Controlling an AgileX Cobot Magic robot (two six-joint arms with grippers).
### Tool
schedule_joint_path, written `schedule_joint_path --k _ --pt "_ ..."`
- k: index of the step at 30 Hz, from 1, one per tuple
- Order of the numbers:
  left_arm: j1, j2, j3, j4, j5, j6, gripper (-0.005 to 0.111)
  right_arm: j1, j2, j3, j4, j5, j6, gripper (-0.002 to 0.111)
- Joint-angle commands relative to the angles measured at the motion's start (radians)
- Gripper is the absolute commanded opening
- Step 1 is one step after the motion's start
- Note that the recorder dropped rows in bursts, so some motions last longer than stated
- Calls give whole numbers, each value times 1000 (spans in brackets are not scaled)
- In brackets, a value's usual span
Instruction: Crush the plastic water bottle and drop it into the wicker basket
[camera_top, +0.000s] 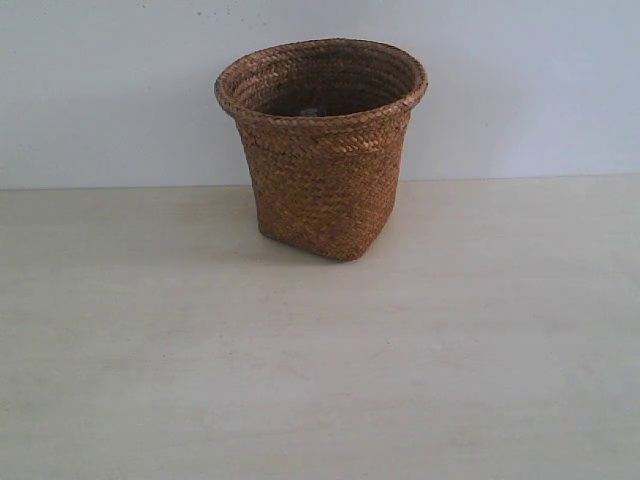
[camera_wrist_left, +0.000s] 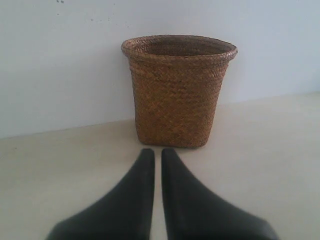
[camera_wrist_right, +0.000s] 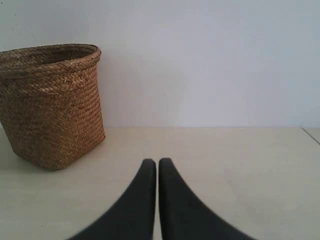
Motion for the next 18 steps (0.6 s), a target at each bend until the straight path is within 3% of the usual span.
schedule_joint_path --k 1,12,18 --pt "0 -5 3 -8 -11 -8 4 0 -6 5 3 -3 -1 0" --pt "2 -5 4 22 -4 -8 4 0 -6 5 3 -3 -1 0" --pt "100 -85 45 12 23 -11 4 0 -6 5 3 -3 -1 0"
